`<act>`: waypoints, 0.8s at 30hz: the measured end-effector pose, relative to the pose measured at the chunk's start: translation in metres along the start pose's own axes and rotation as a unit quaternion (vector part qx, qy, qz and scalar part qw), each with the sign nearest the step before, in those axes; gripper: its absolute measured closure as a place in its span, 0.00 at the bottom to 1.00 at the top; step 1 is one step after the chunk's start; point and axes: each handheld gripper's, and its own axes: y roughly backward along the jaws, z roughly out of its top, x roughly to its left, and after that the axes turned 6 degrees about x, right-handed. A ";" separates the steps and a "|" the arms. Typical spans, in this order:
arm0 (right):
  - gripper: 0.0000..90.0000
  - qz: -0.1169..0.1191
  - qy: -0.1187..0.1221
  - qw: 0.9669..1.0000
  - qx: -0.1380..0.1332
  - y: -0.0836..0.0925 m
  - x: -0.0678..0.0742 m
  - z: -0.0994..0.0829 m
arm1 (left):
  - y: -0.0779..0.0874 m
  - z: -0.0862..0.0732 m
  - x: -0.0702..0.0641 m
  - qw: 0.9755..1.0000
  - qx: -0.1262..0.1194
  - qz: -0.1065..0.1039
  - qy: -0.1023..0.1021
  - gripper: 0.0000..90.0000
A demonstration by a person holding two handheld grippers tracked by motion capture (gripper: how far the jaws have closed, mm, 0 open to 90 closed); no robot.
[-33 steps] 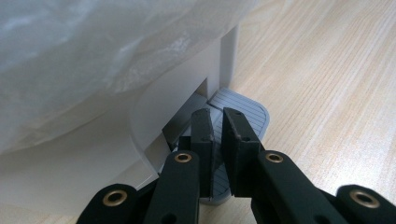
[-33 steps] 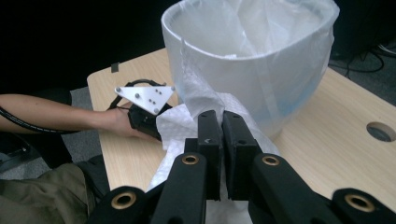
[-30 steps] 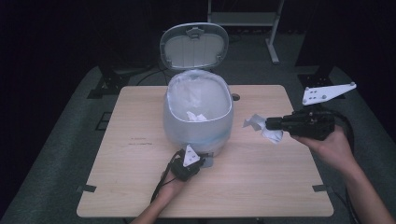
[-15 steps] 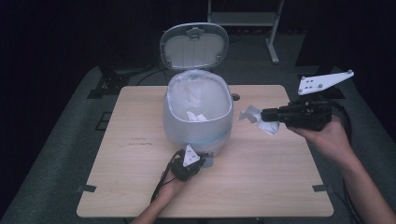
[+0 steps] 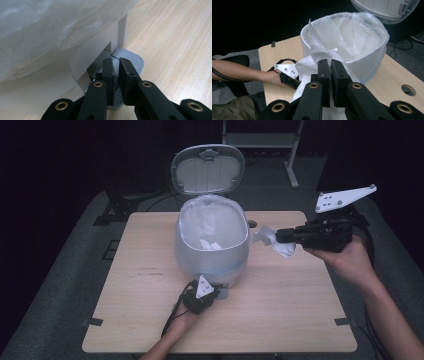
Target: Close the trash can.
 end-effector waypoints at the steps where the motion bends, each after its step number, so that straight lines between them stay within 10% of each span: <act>1: 0.96 0.000 0.000 1.000 -0.002 0.000 -0.001 0.001 | 0.000 0.000 0.000 1.000 0.000 0.000 0.000 0.92; 24: 0.96 -0.003 0.022 1.000 -0.014 0.000 0.003 0.043 | 0.000 0.000 0.001 1.000 -0.001 -0.003 0.001 0.92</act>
